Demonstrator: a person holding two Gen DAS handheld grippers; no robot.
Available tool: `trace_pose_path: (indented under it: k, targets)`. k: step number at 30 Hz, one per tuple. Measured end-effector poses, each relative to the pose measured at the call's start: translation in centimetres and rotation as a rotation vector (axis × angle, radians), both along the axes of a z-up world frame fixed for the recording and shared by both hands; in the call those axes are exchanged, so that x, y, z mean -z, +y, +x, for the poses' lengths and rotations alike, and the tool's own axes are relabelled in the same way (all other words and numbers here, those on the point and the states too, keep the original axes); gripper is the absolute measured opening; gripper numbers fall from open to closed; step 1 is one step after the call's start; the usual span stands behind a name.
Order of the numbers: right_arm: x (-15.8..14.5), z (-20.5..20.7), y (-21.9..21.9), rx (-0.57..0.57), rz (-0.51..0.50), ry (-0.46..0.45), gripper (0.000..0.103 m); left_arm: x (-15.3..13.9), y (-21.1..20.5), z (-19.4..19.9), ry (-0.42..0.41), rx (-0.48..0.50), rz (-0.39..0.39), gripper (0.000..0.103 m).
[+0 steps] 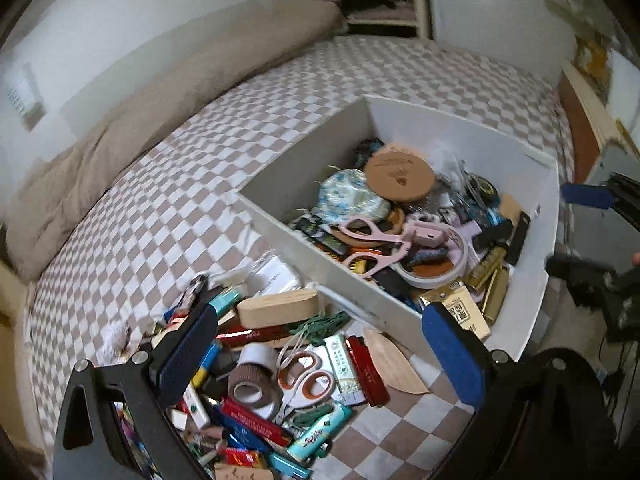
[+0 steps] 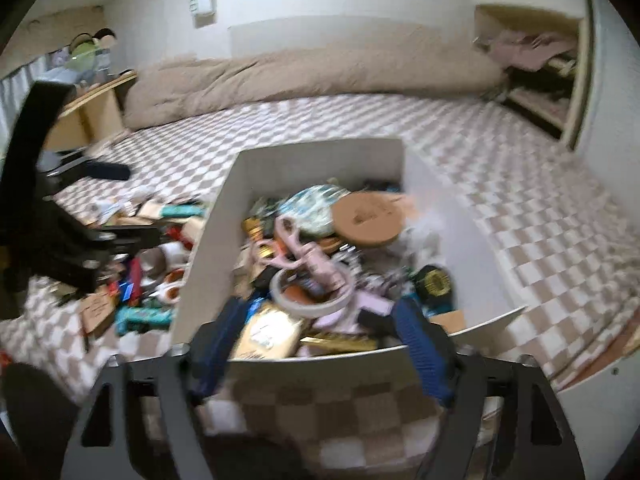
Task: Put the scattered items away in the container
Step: 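Open the left gripper to release the marker and withdraw both grippers, then move both grippers back over the heap of scattered items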
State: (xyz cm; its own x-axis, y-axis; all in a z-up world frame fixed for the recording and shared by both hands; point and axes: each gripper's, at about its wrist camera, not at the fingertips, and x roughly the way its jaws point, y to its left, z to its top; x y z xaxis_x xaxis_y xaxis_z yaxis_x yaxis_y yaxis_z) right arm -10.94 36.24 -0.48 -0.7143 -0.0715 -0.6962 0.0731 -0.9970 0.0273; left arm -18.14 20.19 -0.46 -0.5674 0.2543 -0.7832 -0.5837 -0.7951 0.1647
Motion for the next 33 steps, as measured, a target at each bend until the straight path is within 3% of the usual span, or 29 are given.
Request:
trace_pose_path:
  k: [5,16,33]
  targets:
    - [0.2,-0.2,-0.1,0.030,0.009,0.038,0.103,-1.1,-2.1,0.7,0.010,-0.072,0.091,0.103]
    - [0.2,0.3,-2.0,0.025,0.031,0.047,0.103,-1.6,-6.1,2.6,0.031,-0.144,0.177,0.103]
    - [-0.8,0.0,-7.3,-0.049,0.013,0.072,0.103,-1.6,-14.3,5.6,0.111,-0.300,0.191,0.103]
